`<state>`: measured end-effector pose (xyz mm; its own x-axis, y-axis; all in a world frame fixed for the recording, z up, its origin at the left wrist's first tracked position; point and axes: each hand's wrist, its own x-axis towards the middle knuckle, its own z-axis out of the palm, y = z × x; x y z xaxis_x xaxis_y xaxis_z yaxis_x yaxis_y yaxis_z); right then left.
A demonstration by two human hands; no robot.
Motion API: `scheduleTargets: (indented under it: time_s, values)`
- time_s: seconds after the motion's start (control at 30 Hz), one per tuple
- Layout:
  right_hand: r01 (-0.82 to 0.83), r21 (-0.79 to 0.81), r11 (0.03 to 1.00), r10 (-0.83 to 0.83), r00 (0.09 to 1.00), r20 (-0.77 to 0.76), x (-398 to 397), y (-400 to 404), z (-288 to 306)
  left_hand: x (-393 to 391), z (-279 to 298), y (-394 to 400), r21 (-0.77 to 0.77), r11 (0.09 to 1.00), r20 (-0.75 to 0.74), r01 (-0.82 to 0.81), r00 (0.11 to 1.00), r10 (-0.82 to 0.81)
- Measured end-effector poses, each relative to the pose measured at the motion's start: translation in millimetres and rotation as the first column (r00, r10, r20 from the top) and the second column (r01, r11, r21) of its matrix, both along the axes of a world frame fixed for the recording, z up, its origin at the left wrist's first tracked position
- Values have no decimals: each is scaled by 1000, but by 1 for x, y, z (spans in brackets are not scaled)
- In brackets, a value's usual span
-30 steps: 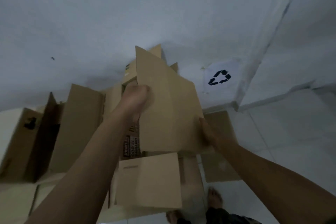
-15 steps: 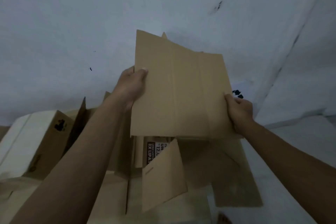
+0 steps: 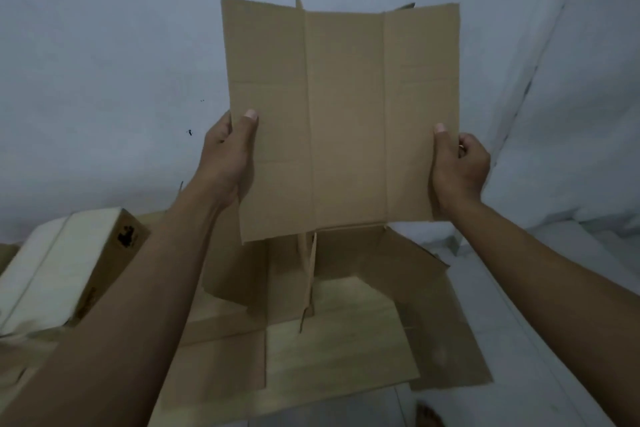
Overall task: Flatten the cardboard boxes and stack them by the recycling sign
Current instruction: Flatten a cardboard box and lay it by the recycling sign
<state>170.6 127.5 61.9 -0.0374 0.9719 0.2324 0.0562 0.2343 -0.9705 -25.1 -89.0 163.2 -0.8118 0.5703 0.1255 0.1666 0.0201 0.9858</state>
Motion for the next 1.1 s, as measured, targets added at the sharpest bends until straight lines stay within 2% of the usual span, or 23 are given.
scheduleTargets:
  time_s: [0.17,0.47,0.63,0.8,1.0,1.1]
  values:
    - [-17,-74,997,32,978,207,23,-29,-20,0,-43,-31,-95,995,124,-16,992,28]
    - [-13,-181,983,103,860,499,65,-85,-61,36,-115,-77,-316,947,197,-54,973,121]
    - [-7,-217,976,148,753,642,84,-99,-101,76,-162,-92,-399,905,144,-149,964,223]
    - [-2,-241,970,183,655,733,99,-118,-131,101,-207,-104,-541,820,70,-187,962,266]
    - [31,-238,971,173,599,782,108,-132,-157,115,-251,-106,-578,791,36,-201,962,271]
    - [38,-253,967,183,589,787,105,-129,-168,117,-267,-100,-601,764,-28,-233,962,272]
